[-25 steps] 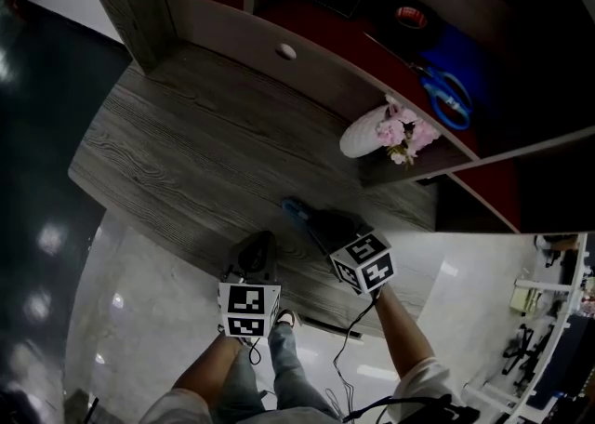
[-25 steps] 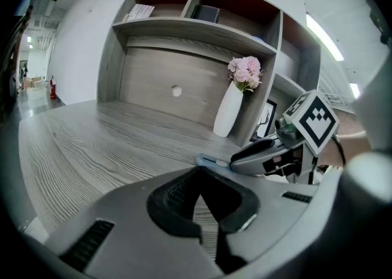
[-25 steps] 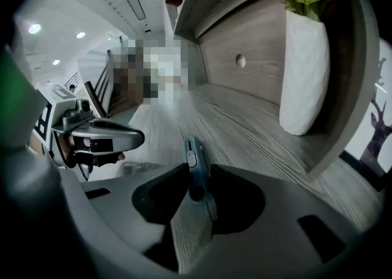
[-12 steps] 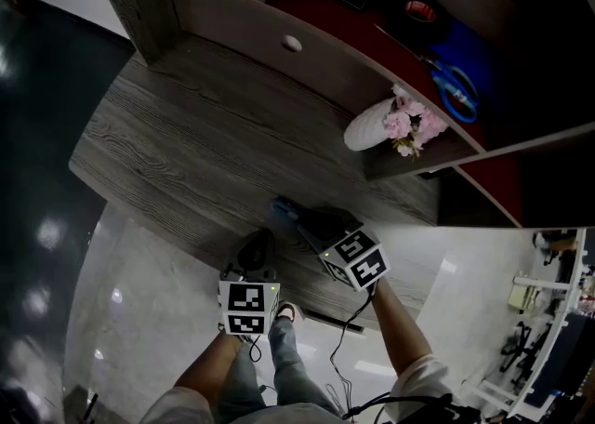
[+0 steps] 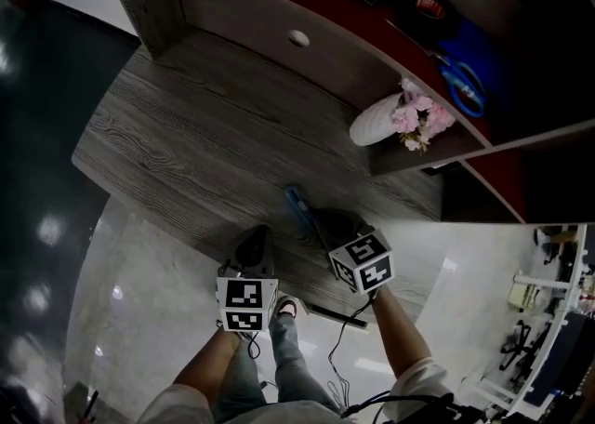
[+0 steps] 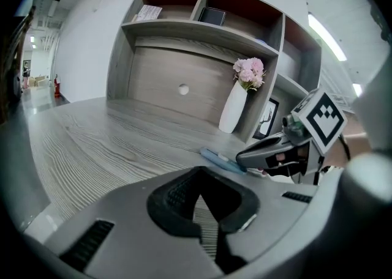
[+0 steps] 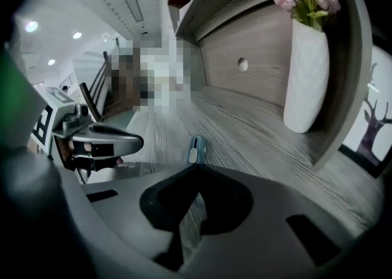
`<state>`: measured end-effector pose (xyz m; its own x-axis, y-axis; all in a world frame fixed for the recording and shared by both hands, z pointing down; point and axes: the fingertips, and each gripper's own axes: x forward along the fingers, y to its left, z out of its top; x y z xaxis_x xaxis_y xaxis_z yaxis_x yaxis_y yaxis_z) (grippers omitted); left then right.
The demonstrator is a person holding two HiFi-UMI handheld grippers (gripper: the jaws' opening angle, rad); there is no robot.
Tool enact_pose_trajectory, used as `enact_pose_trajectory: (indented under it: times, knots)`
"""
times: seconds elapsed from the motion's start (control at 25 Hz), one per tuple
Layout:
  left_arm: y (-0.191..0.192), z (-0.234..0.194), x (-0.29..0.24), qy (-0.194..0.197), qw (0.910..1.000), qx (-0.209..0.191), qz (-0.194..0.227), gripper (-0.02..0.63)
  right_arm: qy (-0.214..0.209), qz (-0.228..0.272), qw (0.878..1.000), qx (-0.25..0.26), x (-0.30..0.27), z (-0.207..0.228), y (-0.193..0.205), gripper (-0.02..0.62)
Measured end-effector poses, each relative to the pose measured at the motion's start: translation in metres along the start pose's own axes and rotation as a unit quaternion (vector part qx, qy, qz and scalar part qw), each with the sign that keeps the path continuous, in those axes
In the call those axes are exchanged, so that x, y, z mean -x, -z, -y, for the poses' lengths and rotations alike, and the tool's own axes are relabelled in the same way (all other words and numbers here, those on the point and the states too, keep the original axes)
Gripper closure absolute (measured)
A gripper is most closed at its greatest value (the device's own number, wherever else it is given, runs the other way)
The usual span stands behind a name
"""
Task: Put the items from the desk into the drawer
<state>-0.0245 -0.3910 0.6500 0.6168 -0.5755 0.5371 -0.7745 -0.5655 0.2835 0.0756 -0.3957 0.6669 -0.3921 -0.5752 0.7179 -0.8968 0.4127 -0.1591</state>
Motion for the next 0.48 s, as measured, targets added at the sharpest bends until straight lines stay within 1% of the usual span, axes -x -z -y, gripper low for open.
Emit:
enact_pose_trajectory:
  times: [0.08, 0.12, 0.16, 0.28, 0.36, 0.48]
  knots:
    - [0.0, -0.001, 0.001, 0.0, 1.0, 0.001, 0.0, 0.607, 0.006, -0.003, 1.0, 0.013, -0.001, -0.003, 0.001, 0.595]
    - [0.0, -0.002, 0.001, -0.001, 1.0, 0.002, 0.0, 0.607, 0.002, -0.006, 1.0, 0.007, -0.002, -0.005, 0.001, 0.56]
    - [0.001, -0.002, 0.002, -0.001, 1.0, 0.003, 0.0, 0.607, -0.005, -0.007, 1.0, -0.004, -0.003, -0.006, 0.001, 0.498]
    - [0.001, -0.003, 0.005, 0.0, 1.0, 0.004, 0.0, 0.607, -0.007, -0.002, 1.0, -0.029, -0.001, -0.008, -0.001, 0.491]
    - [0.001, -0.003, 0.008, 0.0, 1.0, 0.003, 0.001, 0.607, -0.003, 0.0, 0.999, -0.038, 0.001, -0.01, -0.002, 0.487]
    - [-0.001, -0.006, 0.013, -0.002, 1.0, 0.003, 0.003, 0.607, -0.002, 0.002, 0.999, -0.047, 0.002, -0.017, -0.005, 0.464]
